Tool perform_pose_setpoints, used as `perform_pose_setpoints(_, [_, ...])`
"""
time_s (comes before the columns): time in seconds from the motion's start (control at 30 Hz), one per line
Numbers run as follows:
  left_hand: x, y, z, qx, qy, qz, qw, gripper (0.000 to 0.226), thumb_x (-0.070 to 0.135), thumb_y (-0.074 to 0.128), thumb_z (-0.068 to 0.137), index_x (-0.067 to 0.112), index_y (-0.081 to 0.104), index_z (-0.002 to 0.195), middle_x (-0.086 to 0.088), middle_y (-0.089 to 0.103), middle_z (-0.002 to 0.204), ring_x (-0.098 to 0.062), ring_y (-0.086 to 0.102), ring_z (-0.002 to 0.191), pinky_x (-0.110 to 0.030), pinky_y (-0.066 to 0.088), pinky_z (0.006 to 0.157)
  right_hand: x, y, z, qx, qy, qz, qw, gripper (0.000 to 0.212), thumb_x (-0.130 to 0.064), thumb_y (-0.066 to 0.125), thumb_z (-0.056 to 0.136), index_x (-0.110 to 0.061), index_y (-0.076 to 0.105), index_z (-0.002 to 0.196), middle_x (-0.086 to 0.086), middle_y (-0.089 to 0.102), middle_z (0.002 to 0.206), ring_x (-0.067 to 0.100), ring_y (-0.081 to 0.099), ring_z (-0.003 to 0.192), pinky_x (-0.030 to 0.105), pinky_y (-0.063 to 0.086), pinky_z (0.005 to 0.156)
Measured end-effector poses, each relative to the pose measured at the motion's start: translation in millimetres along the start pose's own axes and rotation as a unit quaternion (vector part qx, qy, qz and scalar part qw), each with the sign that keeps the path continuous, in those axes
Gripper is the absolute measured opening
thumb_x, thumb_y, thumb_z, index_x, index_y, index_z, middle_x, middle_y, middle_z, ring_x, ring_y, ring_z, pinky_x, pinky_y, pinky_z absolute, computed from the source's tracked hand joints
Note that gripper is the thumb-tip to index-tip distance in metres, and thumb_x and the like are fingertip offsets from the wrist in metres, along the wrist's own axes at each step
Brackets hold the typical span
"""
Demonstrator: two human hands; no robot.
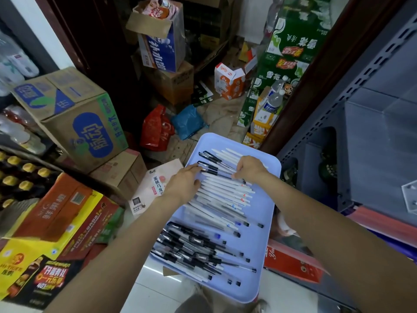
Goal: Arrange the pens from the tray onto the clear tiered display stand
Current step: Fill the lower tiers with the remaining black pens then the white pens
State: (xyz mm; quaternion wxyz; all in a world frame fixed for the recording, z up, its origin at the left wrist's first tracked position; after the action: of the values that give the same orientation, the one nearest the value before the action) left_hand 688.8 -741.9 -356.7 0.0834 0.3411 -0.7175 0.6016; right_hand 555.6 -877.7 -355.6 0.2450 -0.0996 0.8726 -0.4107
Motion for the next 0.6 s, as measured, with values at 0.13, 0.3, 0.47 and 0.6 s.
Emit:
perform_pose_setpoints(0.13, [-1.0,1.3,2.1,-0.004,-0.008,-0.003,1.0,0.05,0.014,0.045,0.095,0.016,0.033,0.143,-0.001,0.029,0.152,-0.022,0.029,0.139,-0.037,0.032,0.11,-4.8,-2.2,-1.5,-0.002,-0.004,-0.002,1.0,0.023,-0.017,0.07,0.083,-0.005,0.054,0.073,0.018,0.058,0.08,0.029,0.055,0.074,0.039,0.046,0.068])
perform_pose_setpoints(0.3, [-0.7,-0.9,1.0,0.0,-0.007,-0.02,1.0,0.049,0.013,0.044,0.095,0.015,0.034,0.143,-0.003,0.03,0.152,-0.022,0.027,0.14,-0.033,0.028,0.111,-6.3,-1.9,-4.3,0.032,-0.031,0.006,0.999,0.039,-0.006,0.062,0.085,-0.018,0.032,0.063,0.027,0.034,0.078,0.026,0.039,0.071,0.032,0.033,0.067])
perform_pose_setpoints(0.47, [9.8,-14.1,-4.6,0.045,-0.009,-0.084,0.995,0.042,0.009,0.044,0.095,0.01,0.043,0.137,-0.007,0.038,0.146,-0.025,0.037,0.133,-0.026,0.033,0.102,-1.1,-7.3,-15.0,0.089,-0.009,0.026,0.996,0.021,-0.011,0.055,0.093,0.008,0.062,0.086,0.03,0.064,0.099,0.043,0.061,0.089,0.049,0.053,0.08])
perform_pose_setpoints(0.6, [16.1,-26.5,-7.0,0.076,-0.09,-0.272,0.955,0.032,0.009,0.046,0.095,0.004,0.056,0.125,-0.008,0.054,0.128,-0.025,0.052,0.117,-0.025,0.041,0.091,-1.6,-19.2,-36.1,0.132,-0.024,0.154,0.979,0.033,-0.01,0.057,0.092,0.003,0.049,0.063,0.023,0.039,0.061,0.03,0.039,0.056,0.034,0.038,0.062])
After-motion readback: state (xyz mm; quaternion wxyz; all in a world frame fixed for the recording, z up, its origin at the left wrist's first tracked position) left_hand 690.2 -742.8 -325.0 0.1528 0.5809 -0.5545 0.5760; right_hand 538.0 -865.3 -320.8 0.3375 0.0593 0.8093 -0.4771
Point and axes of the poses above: each hand's wrist, its own z-axis towards the middle knuckle, its own y-axis out of the palm, x = y × z, the point moved 7 cm from there along z, towards the middle knuckle
